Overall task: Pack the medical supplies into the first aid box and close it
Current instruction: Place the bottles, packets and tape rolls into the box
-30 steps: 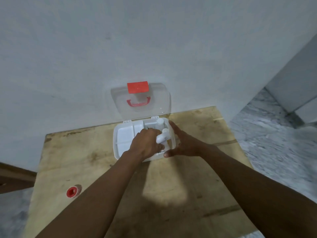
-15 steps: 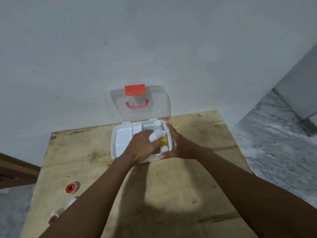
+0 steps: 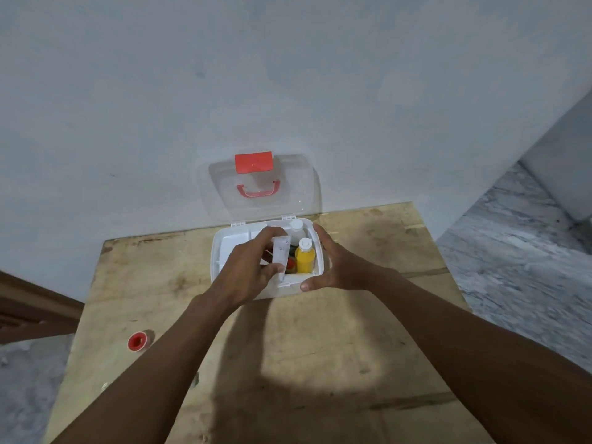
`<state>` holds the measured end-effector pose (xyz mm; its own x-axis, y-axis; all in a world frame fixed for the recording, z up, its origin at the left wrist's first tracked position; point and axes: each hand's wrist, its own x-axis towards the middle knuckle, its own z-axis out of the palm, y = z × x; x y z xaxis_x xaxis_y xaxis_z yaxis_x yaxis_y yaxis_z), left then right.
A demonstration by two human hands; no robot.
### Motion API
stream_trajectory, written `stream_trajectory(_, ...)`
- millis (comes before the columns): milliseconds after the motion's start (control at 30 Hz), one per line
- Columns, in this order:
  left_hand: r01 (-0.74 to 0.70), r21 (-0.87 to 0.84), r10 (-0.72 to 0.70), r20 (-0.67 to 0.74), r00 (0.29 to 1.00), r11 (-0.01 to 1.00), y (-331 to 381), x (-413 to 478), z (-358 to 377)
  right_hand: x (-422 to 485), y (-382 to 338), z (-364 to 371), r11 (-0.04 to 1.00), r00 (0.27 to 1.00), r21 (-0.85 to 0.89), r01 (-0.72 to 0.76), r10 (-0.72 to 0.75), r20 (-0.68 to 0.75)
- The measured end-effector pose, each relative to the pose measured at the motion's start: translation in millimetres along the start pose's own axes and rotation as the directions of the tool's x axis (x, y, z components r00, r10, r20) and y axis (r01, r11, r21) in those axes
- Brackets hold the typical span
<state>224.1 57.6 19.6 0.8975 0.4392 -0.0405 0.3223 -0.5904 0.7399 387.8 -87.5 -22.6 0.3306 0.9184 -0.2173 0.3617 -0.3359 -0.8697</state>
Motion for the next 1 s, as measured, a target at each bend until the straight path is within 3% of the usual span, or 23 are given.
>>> stream_trajectory(133,-0.018,-0.044,0.015,-0.076,0.997,0.999,0.3,3.6,5.5,-0.8,-3.2,-0.1,1.0,1.0,0.01,-0.014,0.014,0.0)
stream_trajectory(400,0.099,-0.355,-0.166,-0.162,0.973,0.93,-4.8,10.0,15.3,0.2,-4.4,-0.9,1.0,1.0,-0.01,-0.023,0.023,-0.007)
stream_trajectory(533,0.067,-0.085,-0.076,-0.101,0.992,0.994,-9.0,9.2,22.3,-0.3,-5.4,-0.9,0.999,1.0,-0.01,-0.031,0.031,-0.004)
stream_trajectory(667,-0.029,0.133,0.022,0.058,0.998,0.991,-5.7,11.6,26.0,0.4,-4.2,-0.4,0.999,0.999,-0.008,-0.031,0.031,0.004)
stream_trajectory(1000,0.067,0.193,-0.093,0.13,0.987,0.979,0.8,21.3,24.2,1.6,-1.6,-1.0,0.999,0.999,-0.028,-0.041,0.041,0.013)
